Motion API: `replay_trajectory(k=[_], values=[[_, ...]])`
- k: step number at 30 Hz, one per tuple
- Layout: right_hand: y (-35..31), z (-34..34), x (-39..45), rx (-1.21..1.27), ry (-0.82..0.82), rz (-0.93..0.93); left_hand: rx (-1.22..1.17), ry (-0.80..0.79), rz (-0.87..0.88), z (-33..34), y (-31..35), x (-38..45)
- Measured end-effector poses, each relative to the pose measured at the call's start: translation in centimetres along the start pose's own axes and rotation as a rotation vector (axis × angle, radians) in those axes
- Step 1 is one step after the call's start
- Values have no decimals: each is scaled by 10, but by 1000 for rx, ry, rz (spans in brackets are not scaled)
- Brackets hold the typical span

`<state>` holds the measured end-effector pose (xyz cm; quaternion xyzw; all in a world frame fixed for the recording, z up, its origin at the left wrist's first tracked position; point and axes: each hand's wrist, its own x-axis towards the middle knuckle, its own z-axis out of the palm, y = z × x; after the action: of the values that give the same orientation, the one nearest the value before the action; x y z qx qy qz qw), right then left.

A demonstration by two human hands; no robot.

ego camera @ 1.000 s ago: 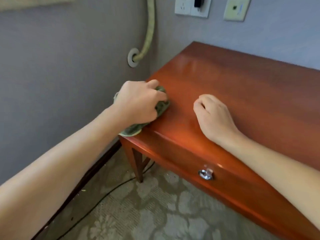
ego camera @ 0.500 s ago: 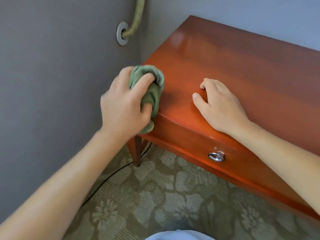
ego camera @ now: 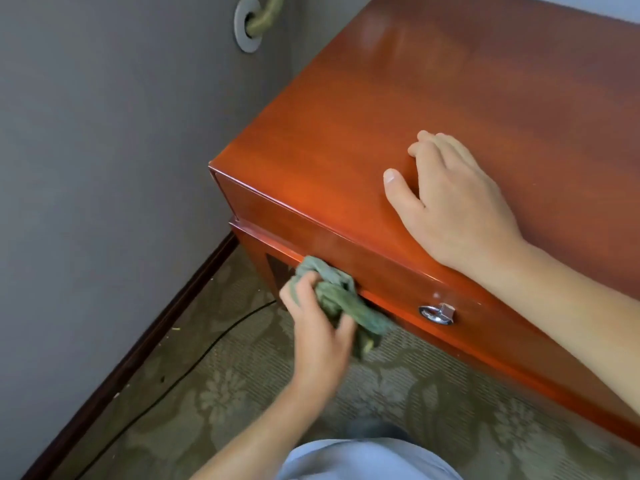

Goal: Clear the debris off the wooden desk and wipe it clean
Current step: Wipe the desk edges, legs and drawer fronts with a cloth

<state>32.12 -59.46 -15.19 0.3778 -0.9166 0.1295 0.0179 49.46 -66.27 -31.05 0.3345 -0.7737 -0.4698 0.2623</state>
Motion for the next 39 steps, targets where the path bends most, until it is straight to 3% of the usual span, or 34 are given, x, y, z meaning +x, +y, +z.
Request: replay_trajectory(k=[4, 7, 9, 11, 12, 15, 16, 17, 19, 21, 23, 25, 27, 30, 32, 36, 39], values=[[-5, 0, 0, 2, 62, 40, 148, -321, 275, 5, -12, -17], [-9, 1, 1, -7, 161, 62, 259, -566, 656, -5, -9, -1], [-8, 2, 2, -3, 226, 86, 340, -595, 986, -8, -6, 12], [-10, 0, -2, -17, 344, 157, 358, -610, 1137, -8, -8, 24], [-11, -2, -6, 0, 466, 191, 347, -646, 1114, -11, -7, 26], [-33, 1, -57, 134, 936, 333, 215, -672, 817, -34, 4, 23], [-46, 8, -88, 185, 1017, 396, 123, -669, 738, -38, 6, 20], [-56, 22, -120, 230, 1025, 442, 27, -696, 675, -41, 9, 16], [-67, 54, -180, 426, 810, 613, -127, -841, 675, -40, 22, 2], [-64, 72, -218, 939, 626, 798, -168, -1122, 757, -31, 42, -13], [-41, 78, -242, 1410, 686, 931, -10, -1335, 893, -16, 64, -26], [-19, 66, -260, 1361, 798, 981, 206, -1286, 1084, -9, 90, -28], [11, 47, -274, 1027, 1012, 1068, 188, -1054, 1308, -6, 111, -19], [71, 16, -289, 739, 1450, 1177, 60, -802, 1350, -5, 126, 10], [99, 0, -283, 669, 1614, 1184, 138, -700, 1413, -1, 134, 28], [89, 28, -226, 627, 1549, 1166, 221, -557, 1625, 4, 145, 37], [36, 76, -204, 435, 1289, 853, 404, -472, 1518, 8, 152, 51]])
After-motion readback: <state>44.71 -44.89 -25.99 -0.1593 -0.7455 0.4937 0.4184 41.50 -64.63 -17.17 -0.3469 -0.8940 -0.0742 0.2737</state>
